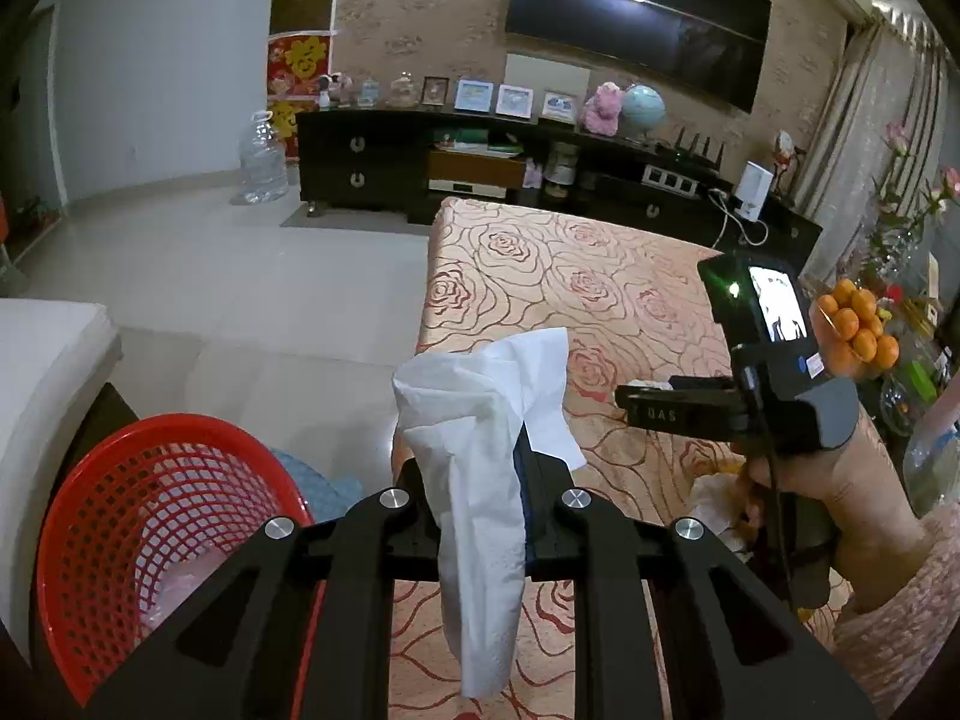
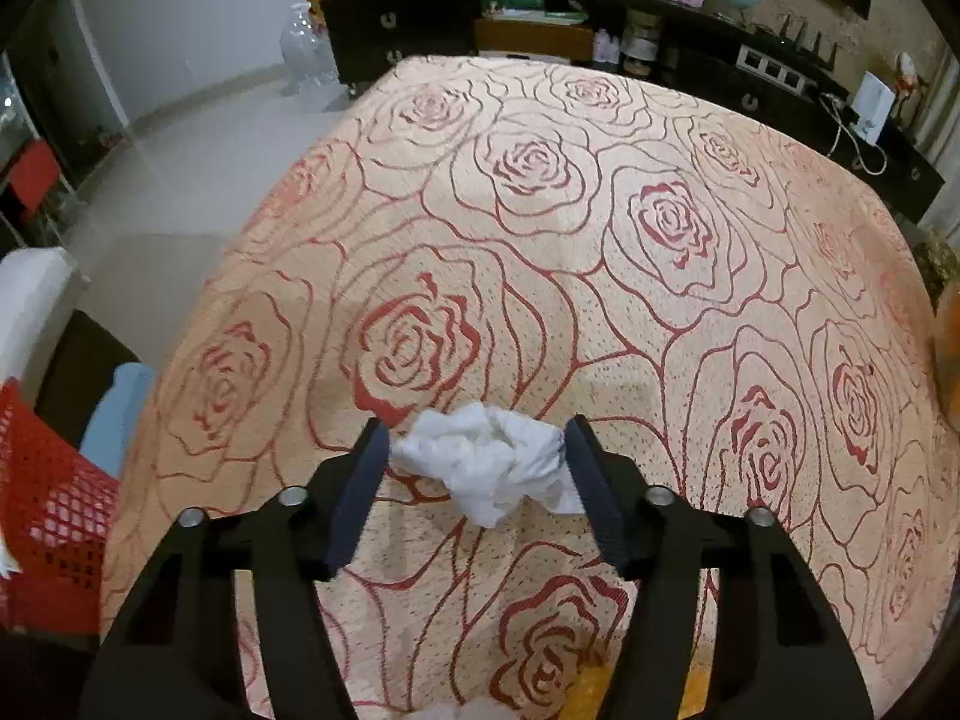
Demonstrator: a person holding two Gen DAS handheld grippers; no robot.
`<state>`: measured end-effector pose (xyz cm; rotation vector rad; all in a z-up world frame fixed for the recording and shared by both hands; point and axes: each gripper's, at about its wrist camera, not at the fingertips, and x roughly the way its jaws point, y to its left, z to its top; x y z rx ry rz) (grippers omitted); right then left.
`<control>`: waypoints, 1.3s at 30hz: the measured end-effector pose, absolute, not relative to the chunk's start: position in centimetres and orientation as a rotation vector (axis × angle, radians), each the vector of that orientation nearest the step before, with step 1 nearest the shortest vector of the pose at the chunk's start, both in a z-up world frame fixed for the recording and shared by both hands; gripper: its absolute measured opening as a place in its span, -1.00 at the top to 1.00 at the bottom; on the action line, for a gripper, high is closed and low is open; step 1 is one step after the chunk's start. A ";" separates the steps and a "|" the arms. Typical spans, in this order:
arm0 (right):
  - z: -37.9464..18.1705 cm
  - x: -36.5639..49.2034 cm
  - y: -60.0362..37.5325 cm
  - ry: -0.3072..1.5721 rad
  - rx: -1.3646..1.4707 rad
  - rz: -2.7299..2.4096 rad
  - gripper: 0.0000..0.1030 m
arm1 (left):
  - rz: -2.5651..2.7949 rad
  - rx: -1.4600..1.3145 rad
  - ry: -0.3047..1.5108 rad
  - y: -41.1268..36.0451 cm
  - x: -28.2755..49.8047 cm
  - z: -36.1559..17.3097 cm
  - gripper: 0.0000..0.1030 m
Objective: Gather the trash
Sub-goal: 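Grasp the crumpled white tissue with the right tool while the left tool holds its tissue, then carry both tissues to the red wastebasket and open both tools to drop them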
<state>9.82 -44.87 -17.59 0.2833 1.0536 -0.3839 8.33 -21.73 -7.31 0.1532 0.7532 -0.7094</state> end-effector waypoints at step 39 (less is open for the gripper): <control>-4.6 -1.4 -38.1 0.651 0.299 -0.281 0.29 | -0.606 0.155 0.602 -19.4 6.9 -2.9 0.71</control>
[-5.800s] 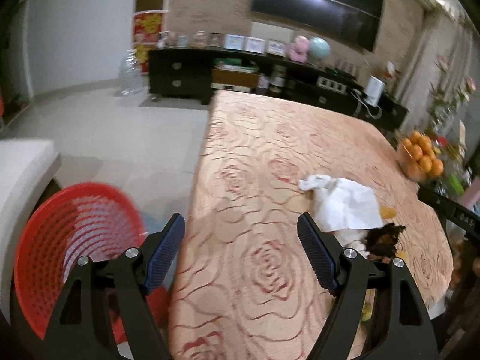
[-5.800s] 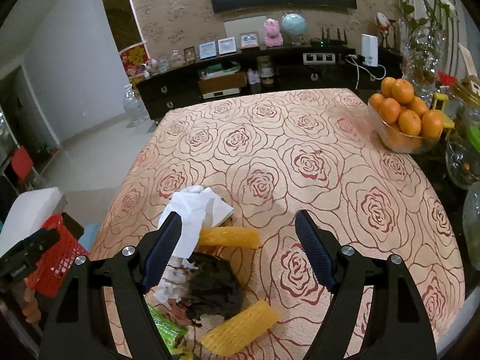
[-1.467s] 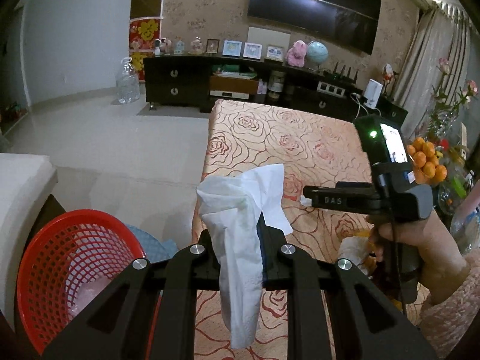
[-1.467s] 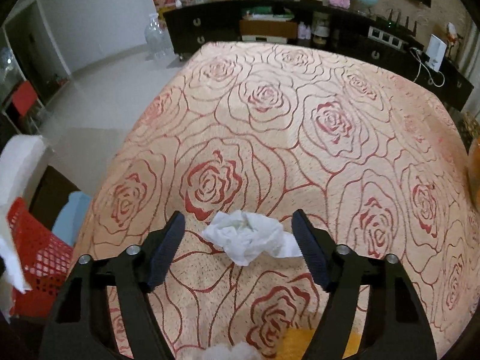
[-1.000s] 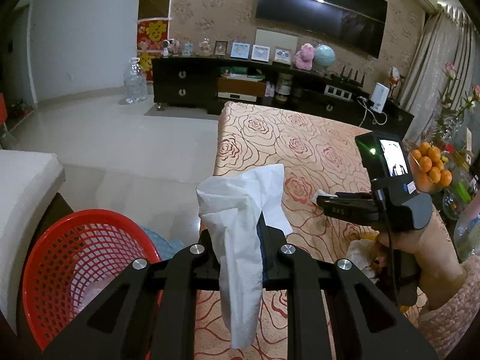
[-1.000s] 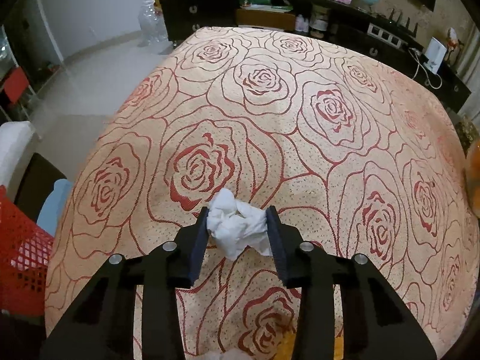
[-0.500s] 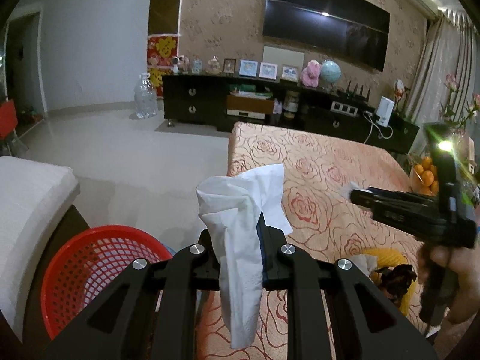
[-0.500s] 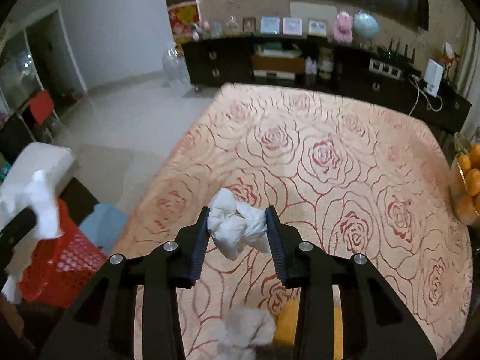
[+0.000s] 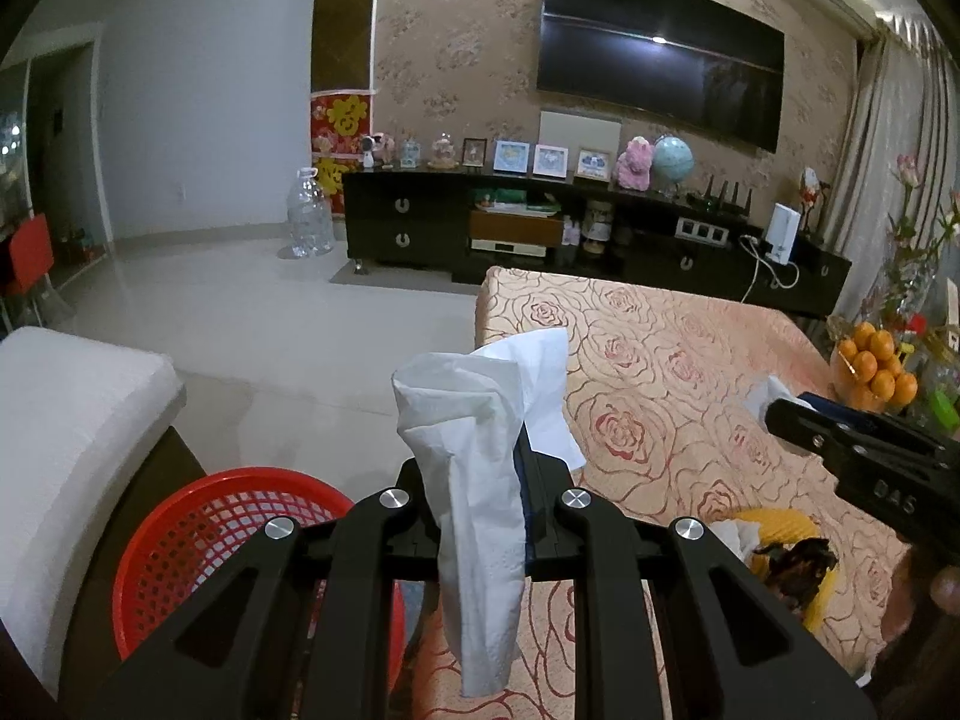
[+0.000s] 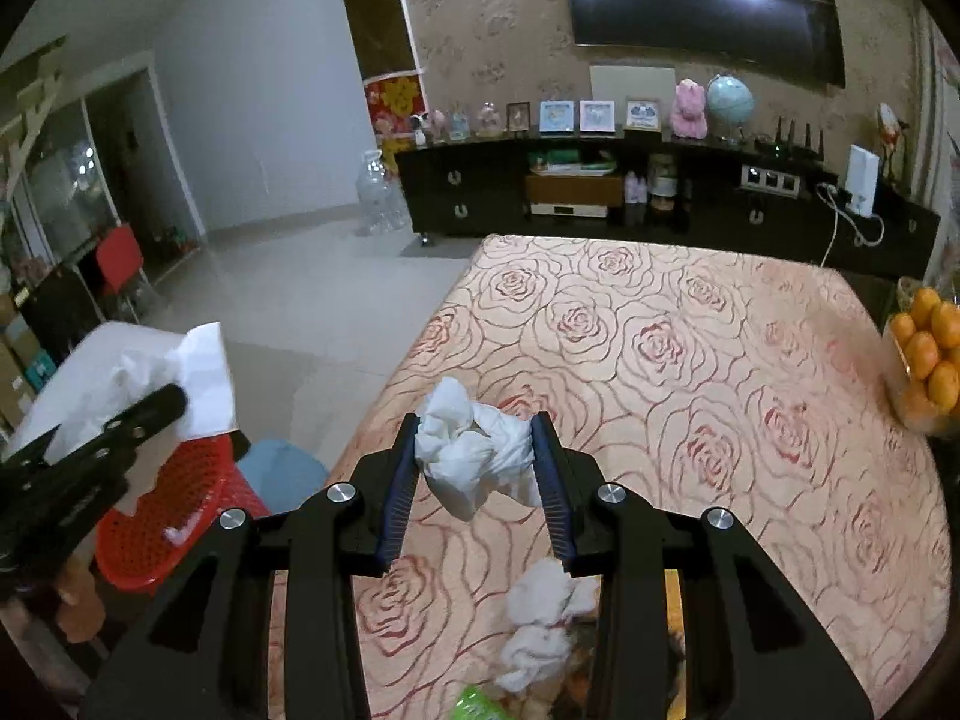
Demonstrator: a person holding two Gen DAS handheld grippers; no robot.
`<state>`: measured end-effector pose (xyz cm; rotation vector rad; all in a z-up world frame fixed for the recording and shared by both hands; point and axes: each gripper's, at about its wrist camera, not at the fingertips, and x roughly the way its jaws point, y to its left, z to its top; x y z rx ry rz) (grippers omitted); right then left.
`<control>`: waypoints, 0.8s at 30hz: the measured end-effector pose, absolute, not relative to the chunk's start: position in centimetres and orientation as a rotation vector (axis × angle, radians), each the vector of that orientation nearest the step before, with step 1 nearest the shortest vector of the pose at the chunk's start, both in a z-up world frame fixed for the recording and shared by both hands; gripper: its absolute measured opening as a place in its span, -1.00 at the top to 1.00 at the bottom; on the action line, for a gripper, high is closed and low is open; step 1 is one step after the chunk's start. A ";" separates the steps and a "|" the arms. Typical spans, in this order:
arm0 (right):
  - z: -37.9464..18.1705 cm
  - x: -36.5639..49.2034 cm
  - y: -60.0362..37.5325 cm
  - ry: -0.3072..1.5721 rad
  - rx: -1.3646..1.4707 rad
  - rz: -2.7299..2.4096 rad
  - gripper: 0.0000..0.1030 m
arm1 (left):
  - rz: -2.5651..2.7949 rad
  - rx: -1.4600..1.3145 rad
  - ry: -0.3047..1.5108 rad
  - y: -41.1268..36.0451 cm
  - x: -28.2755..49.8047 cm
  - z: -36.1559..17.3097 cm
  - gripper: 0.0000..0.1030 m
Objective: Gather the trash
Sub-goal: 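Carry both tissues to the red wastebasket and open both tools to drop them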
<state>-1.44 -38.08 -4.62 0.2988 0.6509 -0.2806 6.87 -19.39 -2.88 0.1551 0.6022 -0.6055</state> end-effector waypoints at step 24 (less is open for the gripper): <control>-3.5 -1.2 -31.6 0.610 0.205 -0.124 0.29 | -0.331 0.122 0.662 -8.8 9.6 -4.2 0.71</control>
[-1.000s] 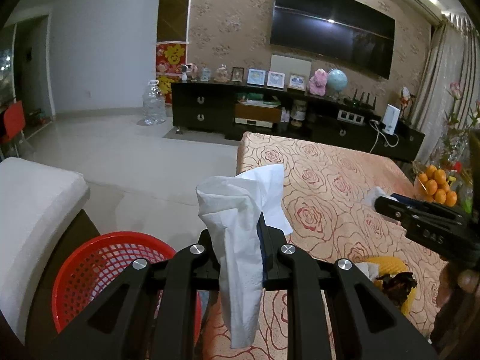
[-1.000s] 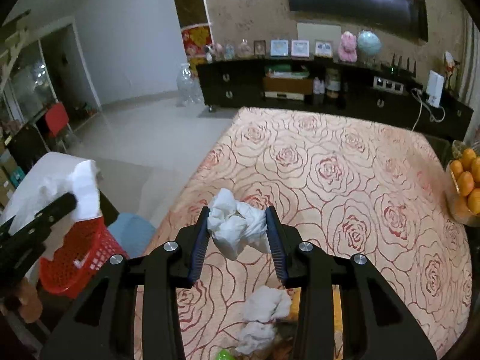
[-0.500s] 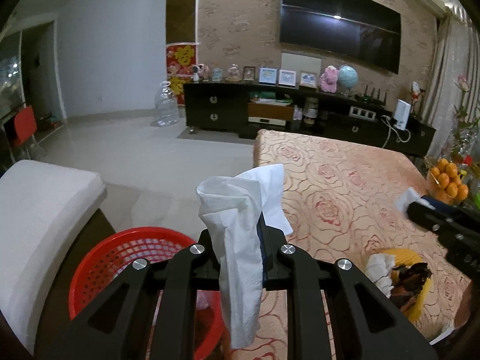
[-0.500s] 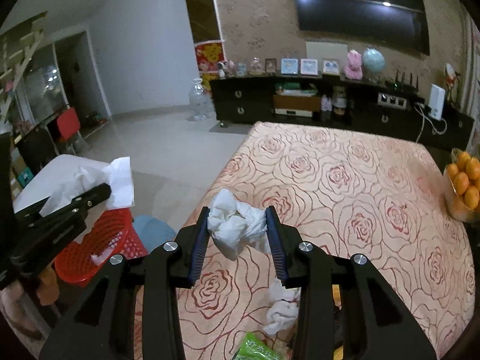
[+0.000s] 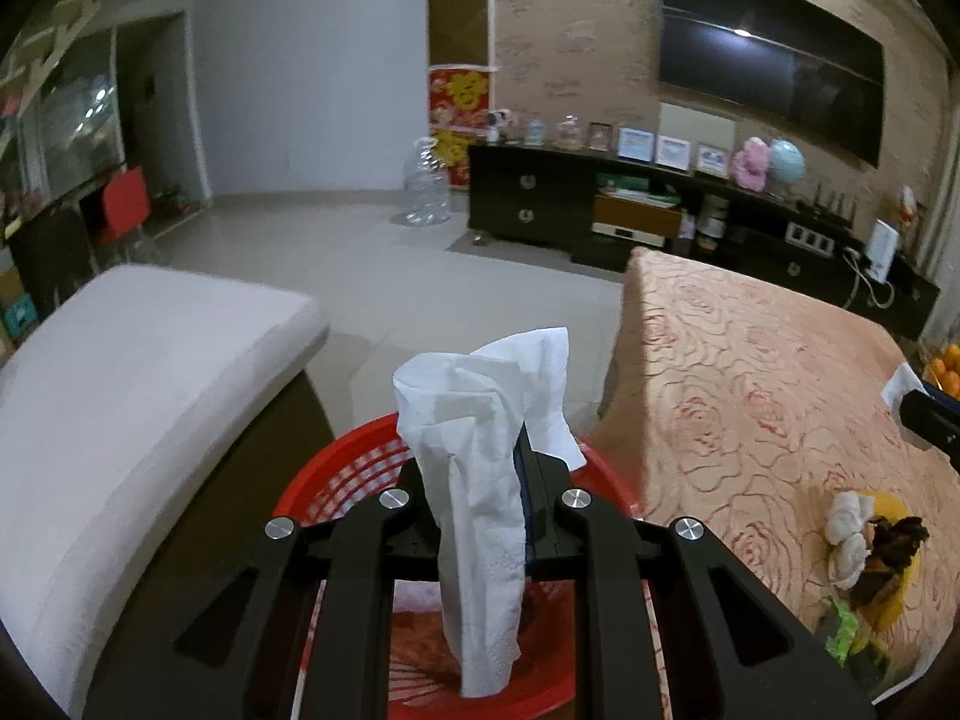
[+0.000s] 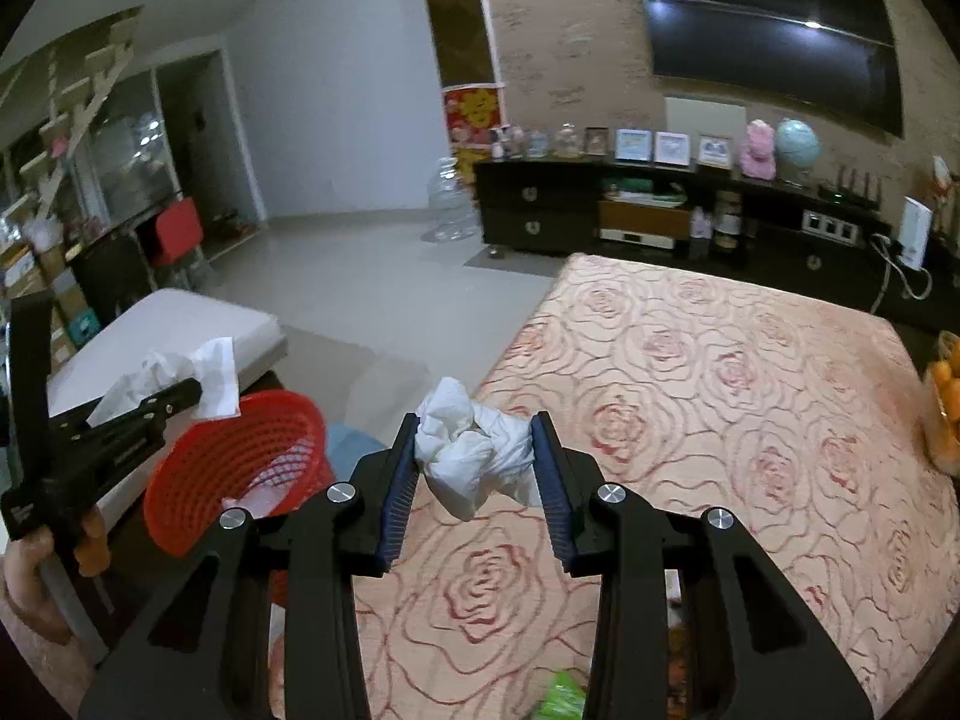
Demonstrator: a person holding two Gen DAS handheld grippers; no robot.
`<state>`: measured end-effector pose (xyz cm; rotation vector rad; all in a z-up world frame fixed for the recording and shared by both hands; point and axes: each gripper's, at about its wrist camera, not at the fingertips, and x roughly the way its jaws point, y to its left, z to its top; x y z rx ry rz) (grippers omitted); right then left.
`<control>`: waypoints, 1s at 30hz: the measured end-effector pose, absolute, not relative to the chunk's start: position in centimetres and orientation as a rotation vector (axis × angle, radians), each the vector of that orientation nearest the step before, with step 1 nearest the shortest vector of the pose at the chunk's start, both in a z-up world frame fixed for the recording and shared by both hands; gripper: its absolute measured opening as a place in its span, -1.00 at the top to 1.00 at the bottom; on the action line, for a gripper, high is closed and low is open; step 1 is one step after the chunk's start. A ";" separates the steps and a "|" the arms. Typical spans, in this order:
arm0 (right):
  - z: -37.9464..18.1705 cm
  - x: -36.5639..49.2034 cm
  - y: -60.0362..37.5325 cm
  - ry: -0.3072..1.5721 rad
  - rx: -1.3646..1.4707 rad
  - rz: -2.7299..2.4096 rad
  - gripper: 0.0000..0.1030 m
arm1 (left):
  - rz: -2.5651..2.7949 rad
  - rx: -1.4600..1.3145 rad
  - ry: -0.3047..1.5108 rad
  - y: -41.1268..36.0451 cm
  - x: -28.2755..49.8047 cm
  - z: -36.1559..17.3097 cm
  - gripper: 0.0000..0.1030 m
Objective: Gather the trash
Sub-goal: 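Carry both tissues to the red wastebasket and open both tools to drop them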
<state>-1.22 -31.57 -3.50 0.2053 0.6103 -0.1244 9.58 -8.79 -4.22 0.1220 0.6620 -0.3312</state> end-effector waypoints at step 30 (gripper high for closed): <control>-6.3 9.8 -20.1 0.779 0.164 0.270 0.27 | -0.224 0.129 0.830 -4.2 12.7 -8.3 0.38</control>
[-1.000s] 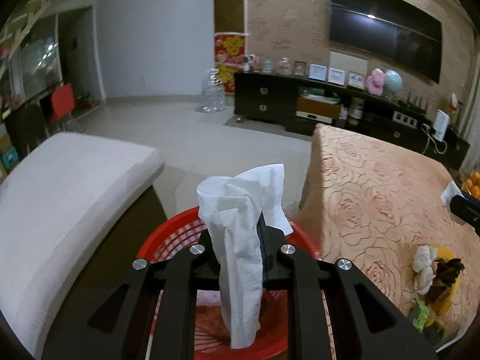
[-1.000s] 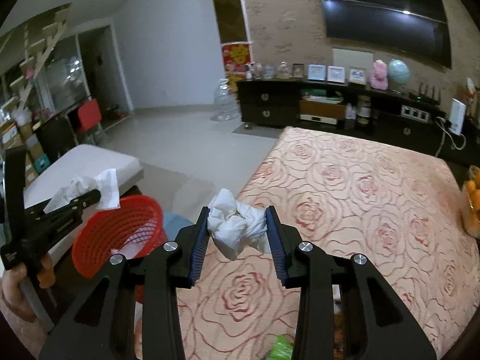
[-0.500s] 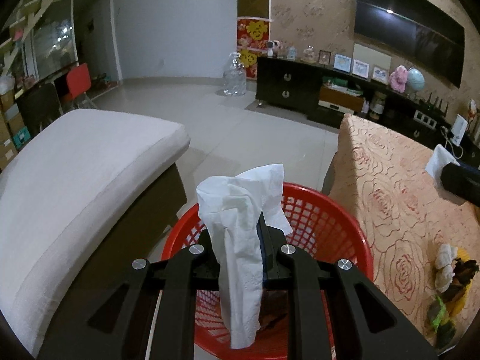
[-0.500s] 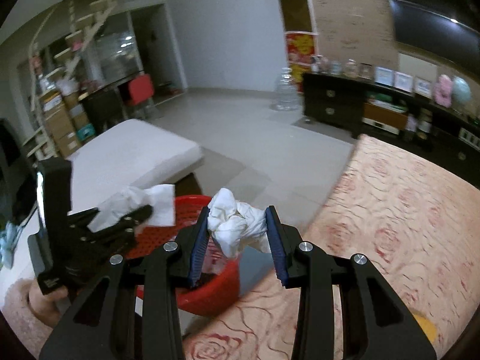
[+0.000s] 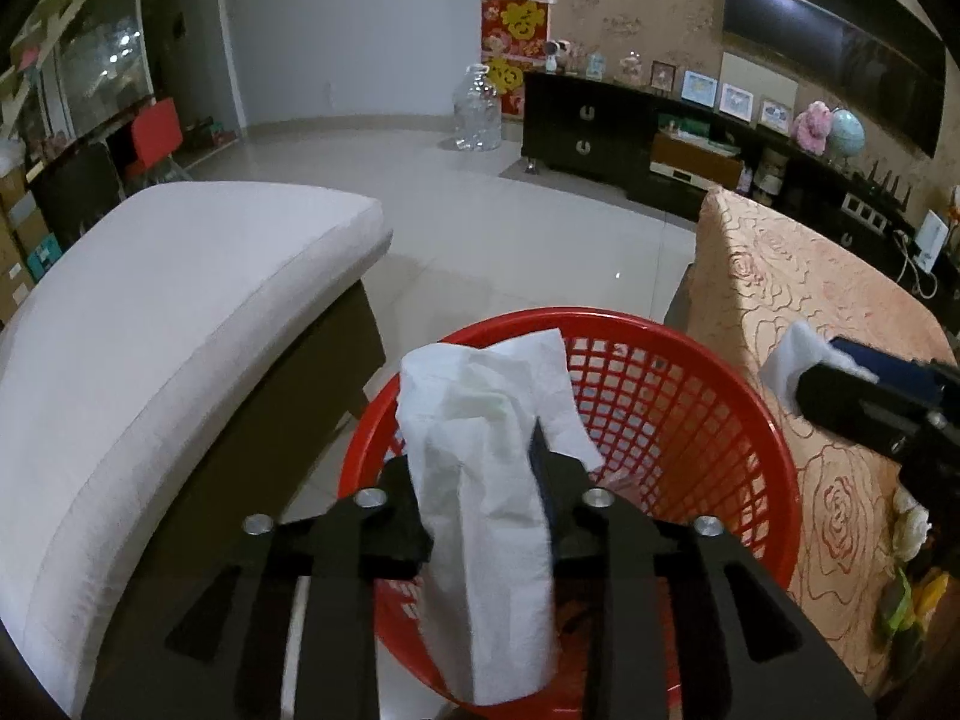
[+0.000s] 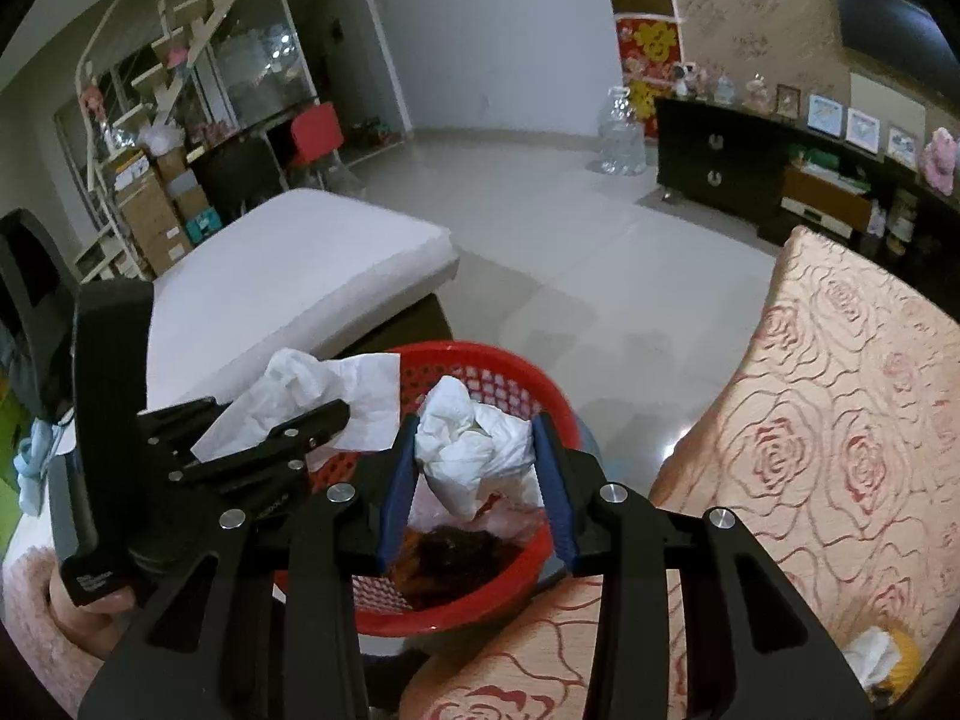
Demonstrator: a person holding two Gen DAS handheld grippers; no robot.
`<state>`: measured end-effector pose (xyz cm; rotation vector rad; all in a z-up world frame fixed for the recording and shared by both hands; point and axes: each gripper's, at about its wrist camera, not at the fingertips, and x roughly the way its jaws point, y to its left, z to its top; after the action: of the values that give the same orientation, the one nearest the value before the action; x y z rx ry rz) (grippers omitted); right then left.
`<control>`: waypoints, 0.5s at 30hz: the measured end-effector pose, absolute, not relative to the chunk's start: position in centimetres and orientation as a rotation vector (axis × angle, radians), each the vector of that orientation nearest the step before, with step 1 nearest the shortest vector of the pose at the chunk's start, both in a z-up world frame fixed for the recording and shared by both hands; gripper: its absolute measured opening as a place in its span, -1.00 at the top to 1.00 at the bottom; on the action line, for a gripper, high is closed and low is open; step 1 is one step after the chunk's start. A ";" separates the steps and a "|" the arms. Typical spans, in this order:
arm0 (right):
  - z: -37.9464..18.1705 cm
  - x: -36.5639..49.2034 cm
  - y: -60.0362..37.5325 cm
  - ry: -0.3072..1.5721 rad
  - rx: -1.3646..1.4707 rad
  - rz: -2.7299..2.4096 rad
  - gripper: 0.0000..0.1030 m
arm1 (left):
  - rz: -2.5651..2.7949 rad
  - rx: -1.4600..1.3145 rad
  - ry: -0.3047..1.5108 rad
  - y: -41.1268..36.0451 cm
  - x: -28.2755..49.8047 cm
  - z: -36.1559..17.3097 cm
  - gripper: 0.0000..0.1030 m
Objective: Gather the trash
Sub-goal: 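Carry both tissues to the red wastebasket and open both tools to drop them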
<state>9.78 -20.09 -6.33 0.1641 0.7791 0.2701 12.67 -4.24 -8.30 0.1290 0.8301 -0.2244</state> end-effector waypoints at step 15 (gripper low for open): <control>-6.9 9.8 -20.6 0.805 0.224 0.279 -0.21 | -0.211 0.088 0.811 -3.1 12.8 -7.8 -0.30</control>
<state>9.77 -20.57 -6.91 0.2244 0.8052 0.2787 12.83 -3.09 -7.78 0.0876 0.8113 -0.2105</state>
